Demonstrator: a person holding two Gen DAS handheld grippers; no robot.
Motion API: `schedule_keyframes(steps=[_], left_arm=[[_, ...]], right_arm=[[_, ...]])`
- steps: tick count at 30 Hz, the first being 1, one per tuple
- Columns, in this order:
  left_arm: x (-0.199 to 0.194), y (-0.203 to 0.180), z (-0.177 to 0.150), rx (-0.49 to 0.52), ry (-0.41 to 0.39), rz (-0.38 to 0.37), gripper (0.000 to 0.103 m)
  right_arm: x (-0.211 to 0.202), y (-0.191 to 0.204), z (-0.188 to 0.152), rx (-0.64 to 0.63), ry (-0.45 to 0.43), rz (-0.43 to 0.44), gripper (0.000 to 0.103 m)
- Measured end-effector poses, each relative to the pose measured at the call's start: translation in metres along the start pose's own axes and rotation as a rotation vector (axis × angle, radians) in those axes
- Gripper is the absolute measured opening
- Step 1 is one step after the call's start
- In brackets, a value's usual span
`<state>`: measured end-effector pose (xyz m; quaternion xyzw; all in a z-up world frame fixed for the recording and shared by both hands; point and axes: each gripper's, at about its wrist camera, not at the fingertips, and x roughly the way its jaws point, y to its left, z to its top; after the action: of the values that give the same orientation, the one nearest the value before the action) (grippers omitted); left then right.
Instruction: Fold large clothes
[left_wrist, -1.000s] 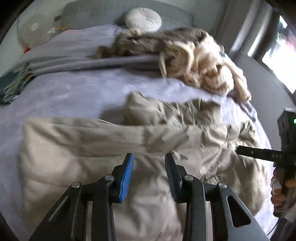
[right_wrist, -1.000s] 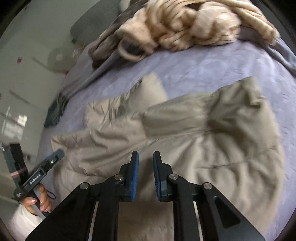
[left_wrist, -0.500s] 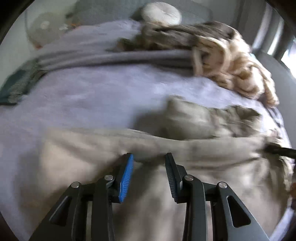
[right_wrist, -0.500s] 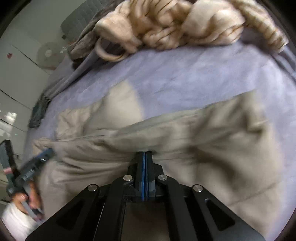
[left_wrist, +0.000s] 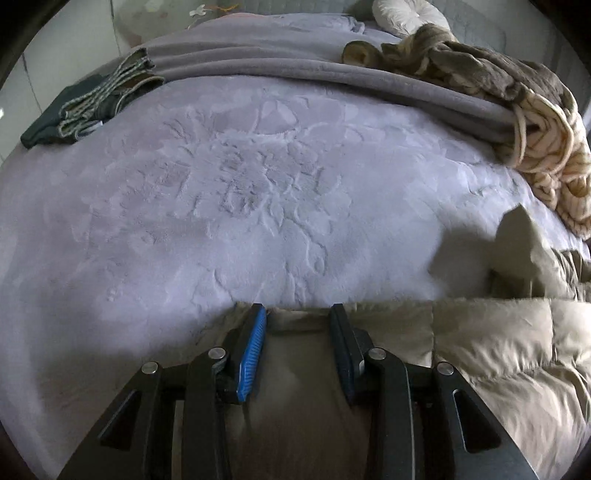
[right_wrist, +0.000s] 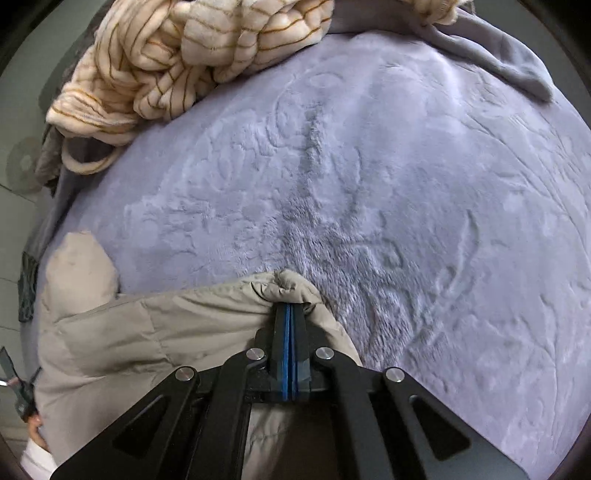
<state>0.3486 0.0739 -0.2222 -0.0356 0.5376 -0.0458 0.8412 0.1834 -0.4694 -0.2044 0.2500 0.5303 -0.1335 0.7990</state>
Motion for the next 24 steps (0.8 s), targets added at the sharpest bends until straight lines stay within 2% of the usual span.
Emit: schedule_keyframes(steps=[4,10,12,14,15,16,17,24], left_arm=[[-0.007,0.004,0.005,-0.028,0.004,0.002,0.038],[-0.036,0.026,0.002,-0.08,-0.004,0.079,0.038],[-0.05,0.032,-0.003,-0.077,-0.008,0.077,0.038],[-0.064,0.033,-0.012,-0.056,-0.013,0.081,0.039],[-0.071,0.032,-0.017,-0.045,-0.012,0.082,0.045],[-0.079,0.032,-0.023,-0.039,-0.017,0.086,0.059],[-0.087,0.031,-0.028,-0.036,-0.029,0.088,0.064],[-0.125,0.017,-0.078,-0.01,0.014,0.027,0.064]], right_arm=[[-0.003,0.006,0.004,-0.007,-0.004,-0.027,0.0],[-0.039,0.004,-0.005,0.023,-0.053,-0.025,0.007],[-0.054,0.003,-0.011,0.03,-0.073,-0.011,0.011],[-0.07,0.001,-0.019,0.034,-0.09,0.005,0.021],[-0.078,0.0,-0.025,0.034,-0.099,0.014,0.024],[-0.085,0.0,-0.03,0.033,-0.106,0.021,0.027],[-0.092,0.0,-0.035,0.031,-0.11,0.029,0.031],[-0.119,0.003,-0.079,0.048,-0.09,0.09,0.034]])
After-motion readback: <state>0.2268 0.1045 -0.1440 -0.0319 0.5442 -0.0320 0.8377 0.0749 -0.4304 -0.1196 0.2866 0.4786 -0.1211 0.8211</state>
